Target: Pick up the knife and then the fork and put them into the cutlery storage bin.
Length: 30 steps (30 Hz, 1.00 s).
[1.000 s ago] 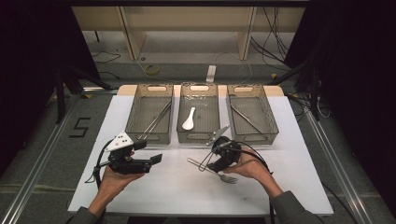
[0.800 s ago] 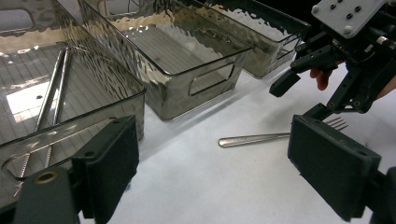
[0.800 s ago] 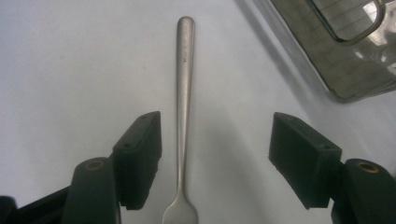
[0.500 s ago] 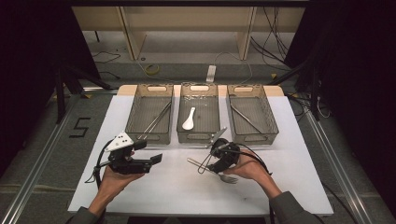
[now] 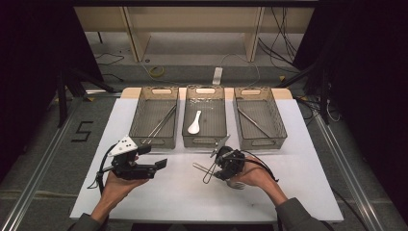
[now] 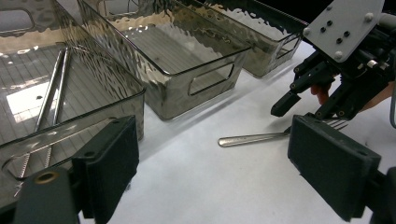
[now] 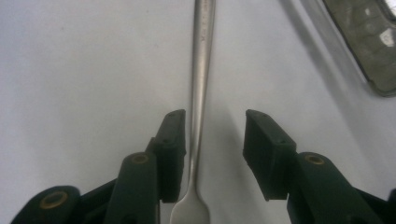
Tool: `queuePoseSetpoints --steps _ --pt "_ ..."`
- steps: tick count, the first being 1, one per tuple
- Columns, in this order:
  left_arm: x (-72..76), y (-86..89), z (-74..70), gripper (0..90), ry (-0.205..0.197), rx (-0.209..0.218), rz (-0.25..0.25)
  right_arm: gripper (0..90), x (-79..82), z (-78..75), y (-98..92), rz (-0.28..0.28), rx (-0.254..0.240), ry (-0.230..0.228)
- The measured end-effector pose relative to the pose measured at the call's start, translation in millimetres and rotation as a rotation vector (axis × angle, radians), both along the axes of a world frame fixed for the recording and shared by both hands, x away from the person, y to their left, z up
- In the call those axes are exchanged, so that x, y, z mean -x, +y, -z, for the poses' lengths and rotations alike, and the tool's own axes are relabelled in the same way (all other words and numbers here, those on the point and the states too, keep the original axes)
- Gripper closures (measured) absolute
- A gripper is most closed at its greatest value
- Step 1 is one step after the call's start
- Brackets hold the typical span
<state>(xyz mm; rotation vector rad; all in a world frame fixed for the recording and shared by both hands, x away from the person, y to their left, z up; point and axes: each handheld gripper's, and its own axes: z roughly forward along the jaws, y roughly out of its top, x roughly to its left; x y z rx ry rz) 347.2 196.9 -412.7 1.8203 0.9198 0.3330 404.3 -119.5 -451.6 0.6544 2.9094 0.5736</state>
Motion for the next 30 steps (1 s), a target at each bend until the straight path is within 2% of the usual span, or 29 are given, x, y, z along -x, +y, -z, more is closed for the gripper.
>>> queuePoseSetpoints --steps 5,19,30 --pt "0.1 -0.2 0.0 16.2 0.0 -0.002 0.0 64.6 2.1 2.1 2.5 0.009 0.014 0.021" --pt "-0.2 -0.4 0.4 16.2 0.002 -0.011 0.003 76.7 3.2 9.2 4.8 -0.046 0.055 0.027" --pt "-0.3 -1.8 0.9 16.3 0.006 -0.015 0.008 83.3 0.4 9.3 6.1 -0.032 0.047 0.065"
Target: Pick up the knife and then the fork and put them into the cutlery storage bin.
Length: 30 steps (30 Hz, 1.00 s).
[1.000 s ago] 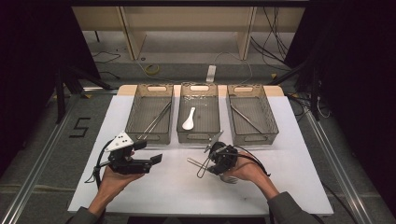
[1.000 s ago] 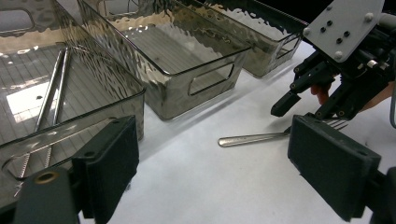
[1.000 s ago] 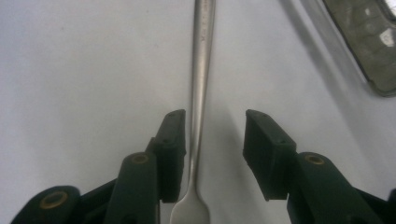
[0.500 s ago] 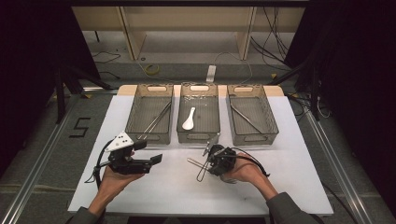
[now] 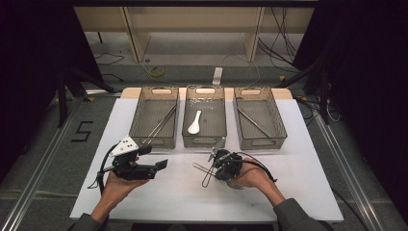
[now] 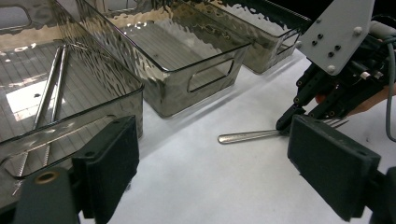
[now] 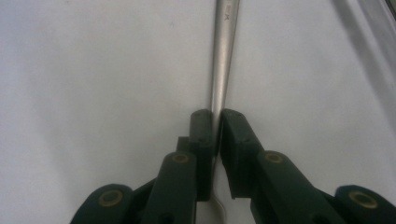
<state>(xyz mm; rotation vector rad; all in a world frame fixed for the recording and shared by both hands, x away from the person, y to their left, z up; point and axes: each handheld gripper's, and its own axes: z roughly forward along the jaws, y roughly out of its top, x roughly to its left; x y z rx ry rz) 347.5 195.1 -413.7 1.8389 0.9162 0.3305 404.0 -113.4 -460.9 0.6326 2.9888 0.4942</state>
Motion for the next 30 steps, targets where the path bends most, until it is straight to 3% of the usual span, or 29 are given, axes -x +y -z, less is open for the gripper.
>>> queuePoseSetpoints --steps 7,12,19,22,30 --pt "0.1 -0.5 -0.1 16.4 -0.001 -0.001 0.0 84.5 -0.5 -1.0 2.3 0.005 0.017 0.005" --pt "-0.1 0.6 -0.5 16.5 -0.004 0.0 0.0 85.0 0.9 -1.7 3.7 -0.035 0.036 -0.019" --pt "-0.1 0.2 -0.3 16.6 -0.002 -0.003 -0.001 85.2 1.4 -5.5 -0.1 -0.042 0.02 -0.025" --pt "-0.2 0.9 -0.4 16.6 -0.003 -0.003 -0.001 85.2 1.0 -8.8 -2.8 -0.02 -0.001 -0.031" --pt "-0.3 0.5 -0.2 16.6 -0.001 -0.007 -0.003 85.3 -0.8 -11.9 -8.3 -0.027 0.002 -0.048"
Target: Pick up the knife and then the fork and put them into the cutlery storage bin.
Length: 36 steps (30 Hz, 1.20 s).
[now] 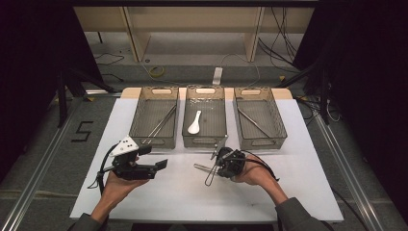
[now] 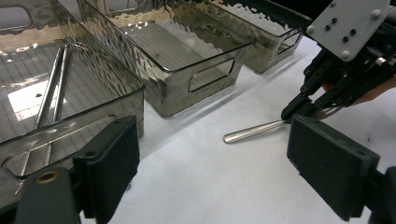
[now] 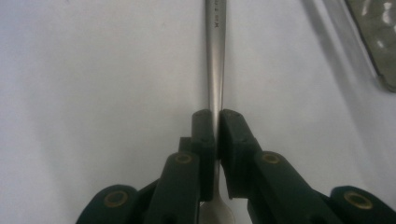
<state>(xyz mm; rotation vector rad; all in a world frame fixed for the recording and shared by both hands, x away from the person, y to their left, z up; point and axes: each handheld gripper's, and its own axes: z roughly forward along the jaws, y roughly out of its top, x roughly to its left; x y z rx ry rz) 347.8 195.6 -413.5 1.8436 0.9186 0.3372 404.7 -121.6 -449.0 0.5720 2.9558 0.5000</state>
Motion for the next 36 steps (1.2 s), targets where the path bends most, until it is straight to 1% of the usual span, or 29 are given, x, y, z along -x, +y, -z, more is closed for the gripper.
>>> queuePoseSetpoints --steps 4,5,6,8,9,10,12,13,14,15,16,17,20,21,26,30,31,32,33,34,35,36 --pt "-0.1 0.5 -0.1 16.6 0.0 0.002 -0.001 85.3 -1.7 -3.2 -3.7 0.009 -0.012 -0.012" --pt "0.0 0.6 -0.1 16.6 0.0 0.001 0.0 85.3 -2.2 -4.6 -4.8 0.026 -0.014 -0.009" --pt "0.0 0.7 -0.1 16.6 0.0 0.001 0.0 85.3 -3.2 -5.3 -6.4 0.026 -0.013 -0.001" --pt "0.1 0.6 -0.3 16.6 -0.001 0.001 0.0 85.3 -4.9 -6.2 -9.8 0.031 -0.02 -0.013" --pt "0.1 0.6 -0.3 16.6 -0.001 0.001 0.0 85.4 -5.1 -7.2 -11.0 0.043 -0.021 -0.007" --pt "0.1 0.6 -0.3 16.6 -0.001 -0.001 0.0 85.3 -5.4 -8.3 -12.7 0.049 -0.025 -0.011" --pt "-0.1 0.4 -0.1 16.7 0.0 -0.002 -0.003 85.3 -7.0 -10.2 -15.7 0.049 -0.031 -0.019" --pt "-0.1 0.5 -0.1 16.7 0.0 -0.003 -0.004 85.3 -7.6 -11.0 -17.1 0.056 -0.042 -0.027" --pt "-0.2 0.7 0.0 16.7 0.001 -0.001 -0.005 85.3 -8.5 -12.4 -19.1 0.057 -0.04 -0.024" --pt "-0.2 0.9 -0.1 16.7 0.0 -0.002 -0.004 85.3 -8.6 -13.9 -20.3 0.072 -0.044 -0.019" --pt "-0.2 0.9 -0.1 16.7 0.001 -0.003 -0.004 85.4 -8.9 -15.1 -22.0 0.086 -0.054 -0.024" --pt "-0.2 0.8 -0.1 16.8 0.001 -0.002 -0.005 85.3 -10.0 -16.4 -24.2 0.079 -0.056 -0.02" --pt "-0.2 0.4 0.1 16.8 0.002 -0.002 -0.005 85.4 -11.0 -19.6 -28.3 0.099 -0.071 -0.024" --pt "-0.3 0.4 0.1 16.8 0.003 -0.002 -0.005 85.4 -12.2 -20.8 -30.4 0.093 -0.073 -0.028" --pt "-0.4 0.5 0.3 16.8 0.004 -0.001 -0.007 85.4 -15.1 -26.7 -39.6 0.115 -0.098 -0.037" --pt "-0.4 0.1 0.2 16.8 0.004 -0.002 -0.006 85.4 -14.8 -35.9 -45.8 0.12 -0.111 -0.066" --pt "-0.5 0.3 0.2 16.8 0.004 -0.001 -0.007 85.4 -14.0 -39.1 -47.1 0.13 -0.116 -0.064" --pt "-0.4 0.5 0.2 16.8 0.004 -0.001 -0.007 85.4 -13.6 -41.8 -48.7 0.135 -0.121 -0.074" --pt "-0.4 0.6 0.2 16.8 0.004 -0.001 -0.007 85.4 -14.1 -44.2 -51.2 0.124 -0.126 -0.095" --pt "-0.6 0.7 0.3 16.8 0.005 0.0 -0.007 85.4 -14.1 -47.5 -53.2 0.132 -0.131 -0.093" --pt "-0.7 0.7 0.4 16.8 0.005 -0.001 -0.007 85.4 -14.6 -50.6 -55.8 0.139 -0.139 -0.105" --pt "-0.6 0.7 0.4 16.8 0.005 -0.002 -0.007 85.4 -15.0 -54.1 -58.5 0.153 -0.146 -0.109"
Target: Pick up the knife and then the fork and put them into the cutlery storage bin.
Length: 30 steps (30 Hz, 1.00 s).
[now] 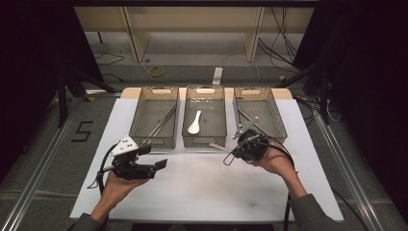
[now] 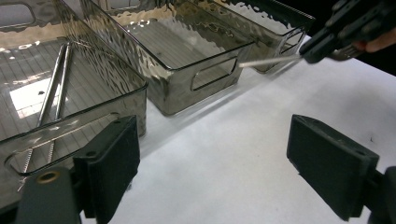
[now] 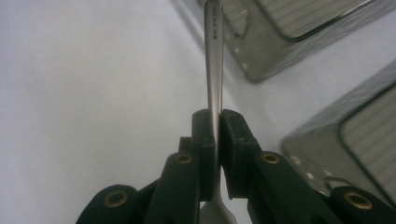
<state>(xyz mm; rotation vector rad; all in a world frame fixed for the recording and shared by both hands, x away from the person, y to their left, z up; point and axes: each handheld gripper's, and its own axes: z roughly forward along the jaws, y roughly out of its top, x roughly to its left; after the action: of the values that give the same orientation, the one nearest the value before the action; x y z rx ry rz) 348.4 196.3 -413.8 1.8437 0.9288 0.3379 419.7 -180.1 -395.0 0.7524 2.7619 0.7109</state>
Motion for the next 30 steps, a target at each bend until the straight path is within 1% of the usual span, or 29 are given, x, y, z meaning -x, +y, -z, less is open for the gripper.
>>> queuePoseSetpoints --steps 4,5,7,8,11,12,13,15,16,19,25,27,30 --pt "0.1 0.1 0.2 16.8 0.001 0.001 -0.003 85.4 -4.4 -12.9 -11.2 0.022 -0.016 -0.027" --pt "-0.3 0.4 0.7 16.8 0.004 0.0 -0.006 85.4 -5.5 -16.6 -13.9 0.042 -0.025 -0.044" --pt "-1.4 0.9 1.8 16.8 0.01 0.004 -0.014 85.4 -8.8 -24.8 -20.6 0.047 -0.042 -0.056" --pt "-1.7 1.4 2.1 16.8 0.011 0.004 -0.017 85.4 -10.2 -28.9 -23.3 0.066 -0.052 -0.066" --pt "-1.8 2.1 1.8 16.8 0.011 0.005 -0.018 85.4 -18.7 -39.0 -30.9 0.087 -0.072 -0.079" --pt "-1.7 2.1 1.6 16.9 0.012 0.004 -0.017 85.3 -21.8 -42.1 -33.0 0.1 -0.071 -0.075" --pt "-1.7 1.8 1.7 16.8 0.011 0.006 -0.018 85.3 -25.8 -44.3 -35.2 0.108 -0.078 -0.086" --pt "-1.9 1.6 1.9 16.9 0.013 0.004 -0.016 85.3 -34.6 -47.7 -39.8 0.134 -0.092 -0.093" --pt "-2.0 1.5 2.1 16.9 0.013 0.002 -0.016 85.3 -39.0 -48.9 -41.9 0.157 -0.098 -0.099" --pt "-2.2 1.6 2.0 16.9 0.013 0.003 -0.016 85.3 -53.5 -49.7 -47.9 0.194 -0.106 -0.109" --pt "-2.1 2.3 1.5 17.0 0.011 0.005 -0.015 85.4 -77.8 -47.1 -53.8 0.261 -0.083 -0.099" --pt "-2.1 2.6 1.2 16.9 0.01 0.011 -0.017 85.3 -84.6 -45.4 -54.9 0.279 -0.08 -0.099" --pt "-1.9 3.2 0.9 16.9 0.007 0.016 -0.017 85.3 -93.6 -43.1 -57.1 0.311 -0.089 -0.099"
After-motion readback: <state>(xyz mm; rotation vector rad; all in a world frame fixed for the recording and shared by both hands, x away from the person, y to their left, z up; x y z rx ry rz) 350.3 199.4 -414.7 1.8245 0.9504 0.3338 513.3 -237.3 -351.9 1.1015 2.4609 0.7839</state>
